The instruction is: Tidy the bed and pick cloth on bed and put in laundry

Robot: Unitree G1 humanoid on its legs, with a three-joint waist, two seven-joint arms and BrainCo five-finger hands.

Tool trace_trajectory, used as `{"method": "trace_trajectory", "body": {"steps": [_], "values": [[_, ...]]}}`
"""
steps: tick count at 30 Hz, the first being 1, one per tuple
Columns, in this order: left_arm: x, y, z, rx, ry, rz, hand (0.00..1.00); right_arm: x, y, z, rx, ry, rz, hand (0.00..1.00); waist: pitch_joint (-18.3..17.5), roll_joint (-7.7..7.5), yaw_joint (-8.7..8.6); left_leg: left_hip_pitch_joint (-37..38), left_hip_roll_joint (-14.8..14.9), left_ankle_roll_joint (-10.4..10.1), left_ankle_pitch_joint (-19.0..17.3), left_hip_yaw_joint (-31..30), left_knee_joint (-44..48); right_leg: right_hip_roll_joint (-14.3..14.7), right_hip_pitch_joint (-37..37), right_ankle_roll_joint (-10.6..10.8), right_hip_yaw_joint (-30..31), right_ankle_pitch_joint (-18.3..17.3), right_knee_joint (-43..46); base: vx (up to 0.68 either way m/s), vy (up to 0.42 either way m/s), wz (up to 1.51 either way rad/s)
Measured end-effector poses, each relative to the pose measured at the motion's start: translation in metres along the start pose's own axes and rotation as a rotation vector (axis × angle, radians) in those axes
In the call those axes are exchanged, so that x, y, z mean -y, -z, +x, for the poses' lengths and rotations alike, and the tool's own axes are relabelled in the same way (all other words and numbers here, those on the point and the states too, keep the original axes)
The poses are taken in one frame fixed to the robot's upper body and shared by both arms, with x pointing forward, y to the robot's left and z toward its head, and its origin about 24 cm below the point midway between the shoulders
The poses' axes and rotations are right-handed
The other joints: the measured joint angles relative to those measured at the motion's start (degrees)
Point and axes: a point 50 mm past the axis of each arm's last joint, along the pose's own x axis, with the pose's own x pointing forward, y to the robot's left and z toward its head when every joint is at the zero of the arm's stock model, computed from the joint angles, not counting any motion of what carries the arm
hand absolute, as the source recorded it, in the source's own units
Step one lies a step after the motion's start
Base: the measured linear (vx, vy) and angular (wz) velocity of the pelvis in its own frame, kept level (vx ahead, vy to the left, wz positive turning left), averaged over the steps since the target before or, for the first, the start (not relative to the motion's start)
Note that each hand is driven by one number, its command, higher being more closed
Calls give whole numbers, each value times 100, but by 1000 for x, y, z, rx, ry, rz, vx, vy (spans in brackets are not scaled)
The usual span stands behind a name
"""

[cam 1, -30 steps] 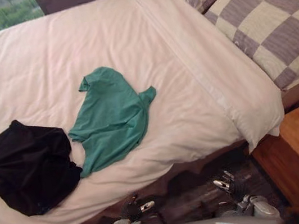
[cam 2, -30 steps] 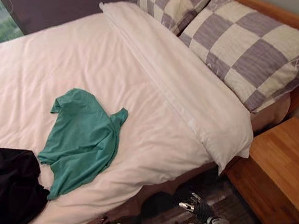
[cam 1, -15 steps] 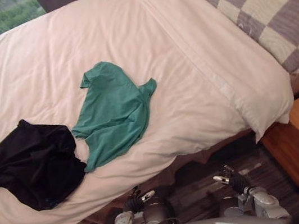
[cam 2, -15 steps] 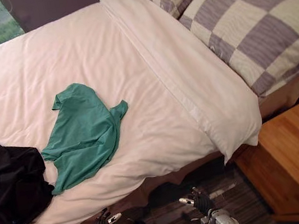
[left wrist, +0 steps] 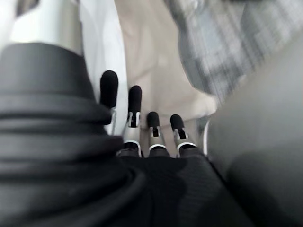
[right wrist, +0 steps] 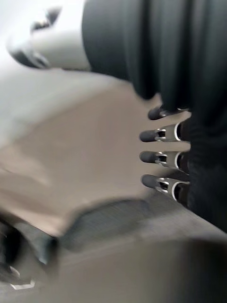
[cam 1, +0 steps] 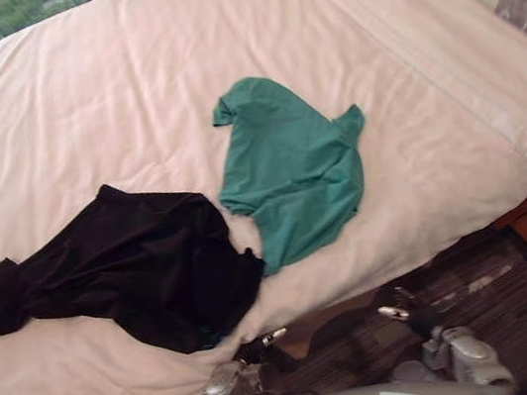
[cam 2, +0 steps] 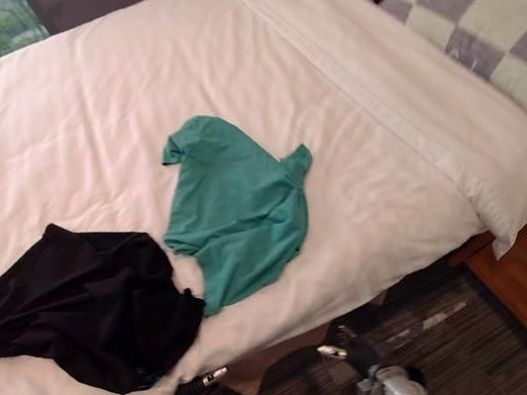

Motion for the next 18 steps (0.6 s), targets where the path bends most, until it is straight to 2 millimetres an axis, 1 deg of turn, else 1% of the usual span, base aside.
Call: {"method": "trace_trajectory", "body": {"steps": [1, 2, 3, 4, 5, 6, 7, 8, 9, 12, 16, 18], "values": [[0, 3, 0, -11, -7, -13, 0, -3, 1, 0, 1, -13, -3, 0, -3, 3, -39, 149, -31, 98, 115, 135, -299, 322, -4, 146, -138, -503, 212, -50, 211, -48], [2, 2, 1, -1, -14, -37, 0, -4, 0, 0, 12, -22, -13, 0, -12, 1, -65, 217, -147, 153, 219, 189, -585, 737, -1, 150, -314, -1131, 283, -48, 197, -52], [2, 2, 2, 12, -29, -62, 0, -4, 0, -1, 10, -27, -23, 0, -26, -5, -62, 206, -243, 180, 321, 284, -763, 1115, 42, 336, -283, -1605, 118, -28, 109, -38], [1, 2, 2, 13, -42, -65, 0, -4, 2, -3, 3, -28, -24, 0, -46, -23, -67, 197, -310, 204, 388, 301, -836, 1305, 133, 420, -201, -1819, -164, -39, 83, -15], [7, 5, 3, 7, -52, -72, 0, 0, 1, -5, 5, -16, -32, 0, -67, 117, -110, 216, -339, 259, 565, 292, -1090, 1619, 231, 408, 107, -1845, -619, 2, 47, 17], [10, 10, 3, 2, -55, -81, 0, 6, 7, -11, -6, 11, -20, 0, -121, 168, -135, 379, -406, 227, 894, 294, -1450, 1753, 322, 323, 316, -1702, -883, 35, 36, 28], [10, 10, 2, 6, -57, -83, 0, 8, 10, -14, -20, 23, -16, 0, -126, 173, -137, 476, -429, 215, 1012, 310, -1615, 1753, 378, 324, 313, -1628, -919, 90, -26, 26], [9, 11, 2, 11, -73, -85, 0, 10, 14, -16, -35, 39, -1, 0, -134, 170, -97, 663, -434, 186, 1149, 367, -1876, 1787, 454, 324, 309, -1600, -912, 83, -46, 10], [6, 12, 1, 10, -85, -98, 0, 9, 16, -16, -46, 38, 4, 0, -163, 131, -82, 776, -432, 184, 1212, 417, -2000, 1806, 507, 324, 313, -1600, -905, 57, -39, 2], [1, 15, -1, 1, -105, -130, 0, 8, 18, -16, -52, 39, 10, 0, -214, 41, -86, 941, -458, 208, 1237, 504, -2092, 1817, 594, 325, 433, -1599, -916, 43, -12, -7], [-1, 16, -2, -10, -105, -124, 0, 6, 19, -16, -52, 41, 17, 0, -233, 6, -88, 1015, -510, 232, 1255, 603, -2092, 1799, 665, 360, 522, -1479, -1070, -20, 38, -14], [-3, 18, -3, -7, -117, -145, 0, 3, 21, -16, -56, 39, 25, 0, -271, -42, -86, 1060, -542, 264, 1361, 608, -2173, 1797, 728, 358, 572, -1409, -1195, -62, 38, -2]]}}
